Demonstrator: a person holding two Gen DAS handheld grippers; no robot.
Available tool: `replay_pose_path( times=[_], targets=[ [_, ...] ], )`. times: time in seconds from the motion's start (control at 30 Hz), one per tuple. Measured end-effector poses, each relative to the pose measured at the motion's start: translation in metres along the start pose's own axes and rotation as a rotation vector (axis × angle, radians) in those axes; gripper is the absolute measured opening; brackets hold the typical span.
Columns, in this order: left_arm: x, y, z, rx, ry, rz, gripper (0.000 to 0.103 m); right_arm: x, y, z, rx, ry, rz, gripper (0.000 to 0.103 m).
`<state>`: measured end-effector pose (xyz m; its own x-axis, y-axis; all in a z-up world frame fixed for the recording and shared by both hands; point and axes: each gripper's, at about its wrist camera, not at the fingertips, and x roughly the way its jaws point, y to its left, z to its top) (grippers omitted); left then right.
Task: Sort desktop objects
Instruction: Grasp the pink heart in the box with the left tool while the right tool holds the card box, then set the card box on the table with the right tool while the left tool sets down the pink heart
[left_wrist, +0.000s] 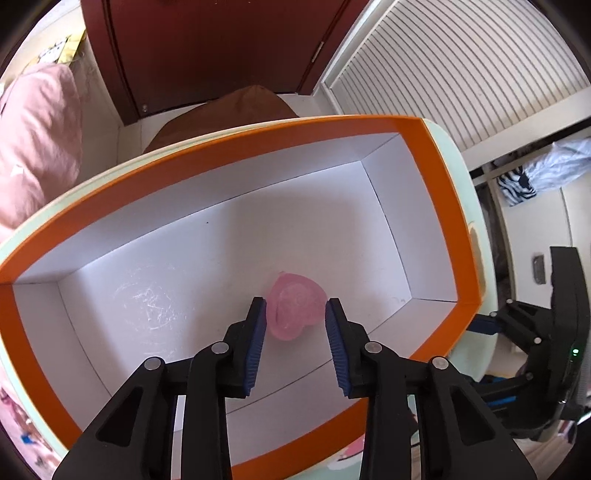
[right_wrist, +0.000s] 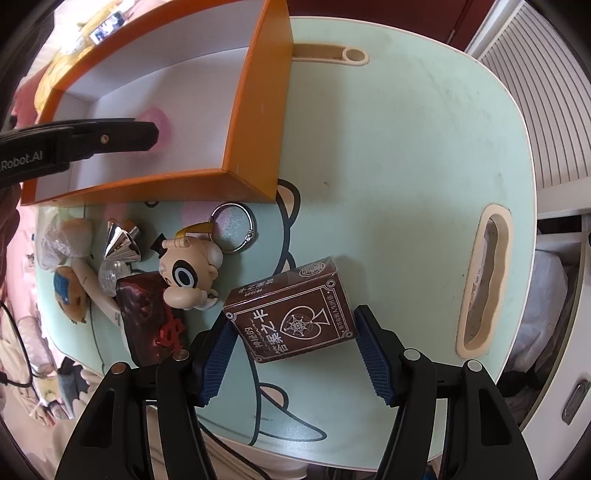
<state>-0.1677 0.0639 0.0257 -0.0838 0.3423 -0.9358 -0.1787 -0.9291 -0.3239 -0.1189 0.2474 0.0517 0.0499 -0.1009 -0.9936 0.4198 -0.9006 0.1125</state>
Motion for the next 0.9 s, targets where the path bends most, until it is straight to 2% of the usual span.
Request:
replay_pose_path(
  times=[0.07, 0.23, 0.37, 0.6, 0.73, 0.9],
  targets=[
    [-0.005, 0.003, 0.000, -0.006, -0.016, -0.020, 0.024, 0.000, -0.001, 0.000, -0.002, -0.001, -0.002, 0.064],
    [-0.018, 0.008, -0.001, -0.019, -0.042, -0.045, 0.024, 0.001, -0.003, -0.002, -0.007, 0.000, -0.006, 0.064],
    [-0.014, 0.011, 0.002, -0.038, -0.029, -0.067, 0.024, 0.002, -0.006, -0.001, -0.003, -0.001, -0.004, 0.064],
    [-0.041, 0.009, 0.000, -0.057, -0.078, -0.172, 0.024, 0.000, -0.012, -0.006, -0.002, -0.004, -0.010, 0.064],
    [-0.066, 0.007, -0.016, -0.055, -0.111, -0.206, 0.024, -0.001, -0.016, -0.008, 0.002, -0.017, -0.032, 0.064],
    [-0.068, 0.005, -0.054, -0.061, -0.091, -0.235, 0.024, -0.002, -0.018, -0.009, -0.004, -0.025, -0.057, 0.064]
  ],
)
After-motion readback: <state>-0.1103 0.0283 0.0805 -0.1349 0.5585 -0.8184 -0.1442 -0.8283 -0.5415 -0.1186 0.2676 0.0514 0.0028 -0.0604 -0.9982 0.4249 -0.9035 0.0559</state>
